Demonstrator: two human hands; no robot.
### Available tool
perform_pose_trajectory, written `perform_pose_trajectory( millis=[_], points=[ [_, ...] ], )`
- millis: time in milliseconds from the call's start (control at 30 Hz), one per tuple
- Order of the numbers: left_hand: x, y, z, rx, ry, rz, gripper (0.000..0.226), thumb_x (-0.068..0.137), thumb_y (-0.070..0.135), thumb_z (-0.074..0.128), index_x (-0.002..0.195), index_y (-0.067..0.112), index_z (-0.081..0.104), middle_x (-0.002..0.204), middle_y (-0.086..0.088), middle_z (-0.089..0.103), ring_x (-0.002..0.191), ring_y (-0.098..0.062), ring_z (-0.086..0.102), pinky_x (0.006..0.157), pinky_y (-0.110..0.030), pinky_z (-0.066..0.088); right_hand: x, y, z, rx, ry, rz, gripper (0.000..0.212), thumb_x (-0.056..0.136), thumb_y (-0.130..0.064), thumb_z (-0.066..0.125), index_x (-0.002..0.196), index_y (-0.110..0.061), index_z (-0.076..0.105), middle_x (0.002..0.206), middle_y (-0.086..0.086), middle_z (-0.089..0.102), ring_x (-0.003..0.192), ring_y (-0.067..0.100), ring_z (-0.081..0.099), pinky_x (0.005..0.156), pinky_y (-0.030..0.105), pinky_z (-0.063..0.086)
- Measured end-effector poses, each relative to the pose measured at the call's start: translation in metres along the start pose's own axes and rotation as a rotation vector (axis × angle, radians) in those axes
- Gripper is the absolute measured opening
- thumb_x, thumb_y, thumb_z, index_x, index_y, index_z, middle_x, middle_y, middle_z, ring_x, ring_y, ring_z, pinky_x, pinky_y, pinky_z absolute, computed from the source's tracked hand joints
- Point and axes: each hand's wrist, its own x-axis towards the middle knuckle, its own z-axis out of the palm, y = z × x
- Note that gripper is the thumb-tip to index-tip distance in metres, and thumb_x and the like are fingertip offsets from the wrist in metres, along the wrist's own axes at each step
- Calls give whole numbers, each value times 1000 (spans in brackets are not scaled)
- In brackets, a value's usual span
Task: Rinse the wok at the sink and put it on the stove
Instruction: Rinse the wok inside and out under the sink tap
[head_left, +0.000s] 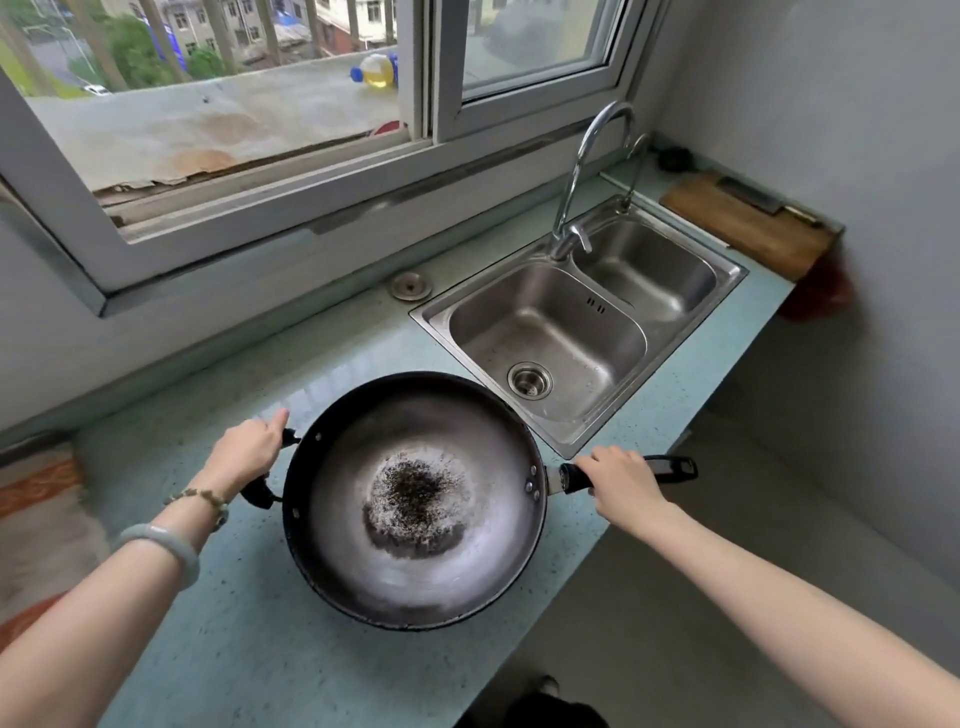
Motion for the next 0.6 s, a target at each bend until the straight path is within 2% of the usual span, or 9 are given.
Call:
perform_pose_trajectory(
  millis=[67, 167, 267, 367, 467, 533, 600],
  points=[
    [-7, -1, 2, -48, 29, -32, 71, 99, 49, 24, 73, -6, 61, 74, -19, 67, 69, -32, 63, 71, -36, 47, 4, 7, 2, -4, 0, -35, 38, 86, -11, 56, 123, -15, 51, 118, 6, 56, 113, 27, 50, 93, 38, 38],
    [-20, 10, -1, -111, 74, -41, 62, 96, 53, 31, 71, 2, 55, 74, -16, 67, 64, -29, 64, 65, -33, 46, 8, 25, 8, 20, -4, -66, 39, 87, -13, 56, 125, -17, 50, 117, 5, 56, 112, 26, 51, 91, 36, 38],
    [-32, 37, -6, -106, 9, -59, 58, 93, 57, 36, 76, 5, 54, 73, -15, 68, 64, -28, 66, 70, -35, 51, 14, 55, 7, 36, 42, -83, 39, 87, -15, 57, 125, -19, 51, 116, 4, 57, 110, 24, 52, 88, 34, 38],
    [-38, 78, -1, -108, -6, -66, 62, 92, 58, 41, 79, 0, 57, 72, -16, 69, 66, -28, 66, 67, -34, 51, 22, 103, -1, 63, 108, -106, 36, 85, -16, 61, 120, -18, 54, 111, 5, 59, 107, 26, 54, 87, 35, 39],
    [-43, 134, 14, -120, 1, -70, 66, 91, 57, 45, 82, -6, 61, 74, -16, 69, 64, -28, 67, 62, -31, 49, 24, 168, -11, 75, 222, -148, 33, 73, -11, 73, 104, -14, 63, 93, 8, 64, 91, 31, 61, 79, 39, 45],
    [-48, 168, 22, -104, -2, -70, 62, 88, 60, 49, 75, 0, 56, 69, -12, 67, 60, -25, 66, 55, -28, 46, 25, 207, -13, 60, 238, -150, 34, 67, -9, 77, 98, -15, 65, 85, 7, 66, 82, 30, 63, 74, 39, 48],
    [-49, 212, 32, -77, 4, -48, 57, 84, 63, 52, 72, 7, 51, 65, -9, 65, 58, -23, 65, 54, -28, 46, 21, 253, -15, 73, 282, -139, 41, 62, -4, 76, 100, -17, 66, 83, 5, 67, 79, 30, 65, 73, 40, 49]
  ],
)
